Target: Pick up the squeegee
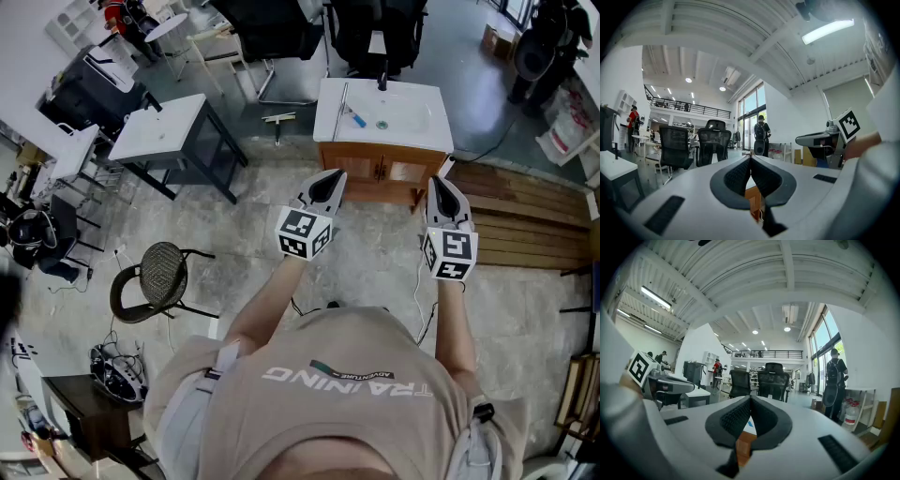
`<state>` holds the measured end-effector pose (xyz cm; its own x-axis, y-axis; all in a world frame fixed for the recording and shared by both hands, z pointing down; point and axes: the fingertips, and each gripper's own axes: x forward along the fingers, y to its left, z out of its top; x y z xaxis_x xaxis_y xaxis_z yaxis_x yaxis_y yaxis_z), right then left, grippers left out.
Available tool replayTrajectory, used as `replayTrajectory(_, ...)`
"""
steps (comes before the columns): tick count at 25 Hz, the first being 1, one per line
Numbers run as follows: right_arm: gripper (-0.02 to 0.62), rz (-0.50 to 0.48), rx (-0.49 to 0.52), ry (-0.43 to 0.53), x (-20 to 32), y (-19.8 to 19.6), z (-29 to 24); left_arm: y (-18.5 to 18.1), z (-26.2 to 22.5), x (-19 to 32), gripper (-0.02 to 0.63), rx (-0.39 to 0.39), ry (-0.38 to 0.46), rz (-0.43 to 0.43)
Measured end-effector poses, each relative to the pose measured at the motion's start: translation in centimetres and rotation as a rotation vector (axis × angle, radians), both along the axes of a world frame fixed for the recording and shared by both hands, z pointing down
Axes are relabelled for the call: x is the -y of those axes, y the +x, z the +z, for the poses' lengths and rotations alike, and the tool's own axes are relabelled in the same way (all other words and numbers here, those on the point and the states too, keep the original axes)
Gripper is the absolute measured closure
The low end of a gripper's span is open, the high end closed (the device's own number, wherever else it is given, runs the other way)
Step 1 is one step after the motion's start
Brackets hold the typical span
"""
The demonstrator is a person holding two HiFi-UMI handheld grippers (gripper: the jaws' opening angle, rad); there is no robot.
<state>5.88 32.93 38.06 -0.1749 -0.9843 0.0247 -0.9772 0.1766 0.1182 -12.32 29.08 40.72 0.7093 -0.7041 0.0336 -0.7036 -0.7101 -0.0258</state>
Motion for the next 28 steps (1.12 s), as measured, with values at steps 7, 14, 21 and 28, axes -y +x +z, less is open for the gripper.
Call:
replayTrajectory(7, 0.565, 0.017, -0.018, -0.011, 0.6, -1.2, 0.3, -0.7, 1.0, 0.6, 0.592, 0.004, -0.01, 0.053)
replayTrajectory(14, 0.563, 0.052, -0.046, -0.05, 0.4, -2.6, 2.7, -2.3, 2.5, 1.5, 0.594, -0.019, -0.02, 0.072)
replayTrajectory(21, 0.563, -0.002, -0.061, -0.133, 0.5, -4.6, 5.8, -3.1, 5.5, 3.0, 0.593, -0.048, -0.085, 0.068)
replayTrajectory(28, 0.563, -0.079, -0.058, -0.269, 2.9, -4.3, 10.0, -2.9, 6.8, 6.1, 0.594, -0.057, -0.124, 0.038)
